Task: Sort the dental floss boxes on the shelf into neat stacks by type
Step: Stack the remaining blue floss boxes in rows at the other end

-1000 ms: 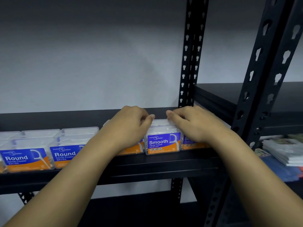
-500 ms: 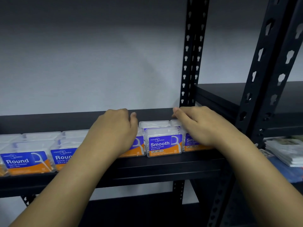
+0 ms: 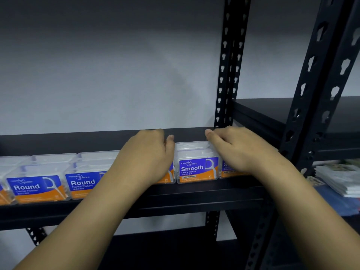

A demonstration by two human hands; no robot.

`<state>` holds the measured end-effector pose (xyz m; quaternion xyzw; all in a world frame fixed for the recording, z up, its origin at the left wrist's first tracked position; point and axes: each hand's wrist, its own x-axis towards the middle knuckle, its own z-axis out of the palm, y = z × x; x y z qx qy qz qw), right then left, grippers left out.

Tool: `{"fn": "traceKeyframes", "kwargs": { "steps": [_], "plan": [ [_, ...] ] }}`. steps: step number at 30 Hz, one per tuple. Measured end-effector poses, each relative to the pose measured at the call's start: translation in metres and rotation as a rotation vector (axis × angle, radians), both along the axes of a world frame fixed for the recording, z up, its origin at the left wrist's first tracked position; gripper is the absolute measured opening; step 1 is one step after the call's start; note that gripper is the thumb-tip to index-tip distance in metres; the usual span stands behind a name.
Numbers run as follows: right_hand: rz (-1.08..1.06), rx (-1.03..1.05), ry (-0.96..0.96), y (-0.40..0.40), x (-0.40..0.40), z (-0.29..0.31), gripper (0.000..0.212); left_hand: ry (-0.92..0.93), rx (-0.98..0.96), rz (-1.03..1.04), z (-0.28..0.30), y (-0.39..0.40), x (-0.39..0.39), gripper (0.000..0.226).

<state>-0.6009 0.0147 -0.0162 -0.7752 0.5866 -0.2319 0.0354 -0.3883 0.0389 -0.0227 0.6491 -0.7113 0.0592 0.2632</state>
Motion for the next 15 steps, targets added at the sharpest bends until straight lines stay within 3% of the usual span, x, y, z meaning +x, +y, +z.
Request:
{"fn": "traceKeyframes", "kwargs": {
  "steps": [6, 15],
  "plan": [
    [-0.004, -0.050, 0.148, 0.004, 0.004, -0.008, 0.055, -0.130, -0.054, -0.067, -0.010, 0.001, -0.013, 0.042],
    [-0.016, -0.141, 0.182, 0.004, 0.006, -0.014, 0.045, -0.201, -0.081, -0.037, -0.016, -0.004, -0.014, 0.040]
  ]
}}
